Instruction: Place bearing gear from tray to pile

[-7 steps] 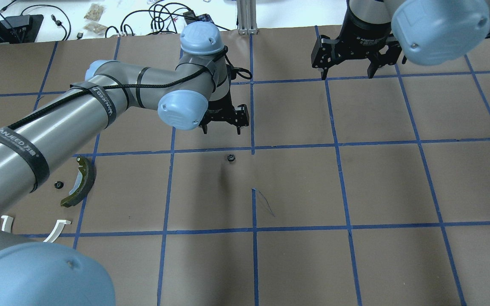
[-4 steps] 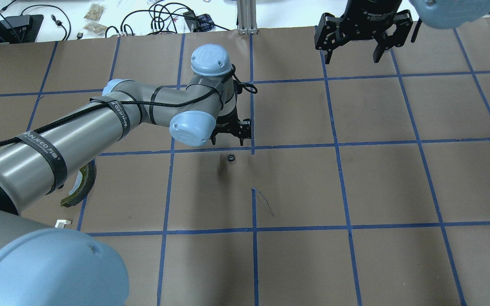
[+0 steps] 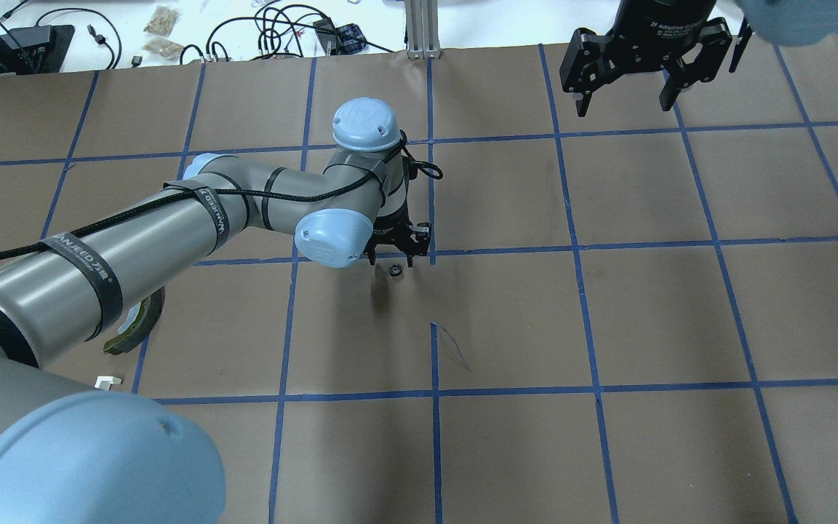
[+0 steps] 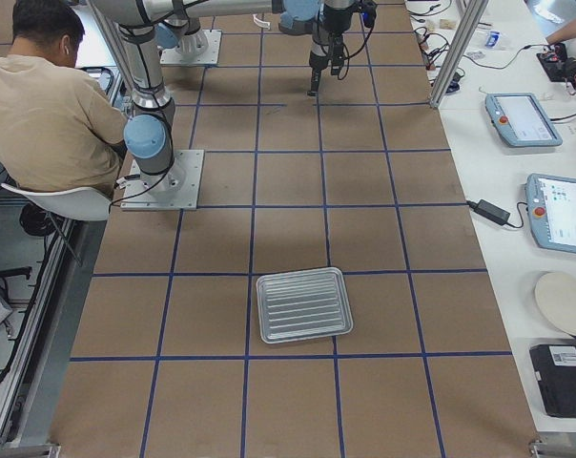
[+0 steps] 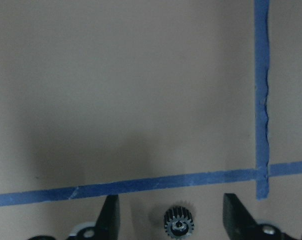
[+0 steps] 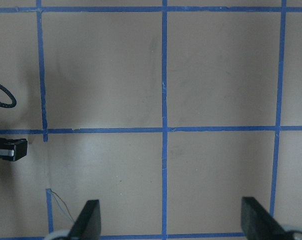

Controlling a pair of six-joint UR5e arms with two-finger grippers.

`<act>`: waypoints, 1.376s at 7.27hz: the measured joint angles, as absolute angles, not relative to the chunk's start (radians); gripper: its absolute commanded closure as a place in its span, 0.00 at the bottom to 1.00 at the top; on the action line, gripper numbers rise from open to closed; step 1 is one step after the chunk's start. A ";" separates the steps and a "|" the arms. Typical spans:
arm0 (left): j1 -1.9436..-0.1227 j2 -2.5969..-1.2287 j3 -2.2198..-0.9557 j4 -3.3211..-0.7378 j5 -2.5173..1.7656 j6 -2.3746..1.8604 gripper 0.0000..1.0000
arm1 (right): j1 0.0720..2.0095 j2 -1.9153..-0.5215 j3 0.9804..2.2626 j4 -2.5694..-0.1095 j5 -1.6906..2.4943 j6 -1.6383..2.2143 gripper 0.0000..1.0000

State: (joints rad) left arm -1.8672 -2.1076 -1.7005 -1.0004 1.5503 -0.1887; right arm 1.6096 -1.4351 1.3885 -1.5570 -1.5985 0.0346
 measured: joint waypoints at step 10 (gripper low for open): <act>-1.775 -2.067 -1.612 -1.126 1.560 -0.106 1.00 | 1.564 -1.452 1.400 -1.516 -1.655 0.034 0.00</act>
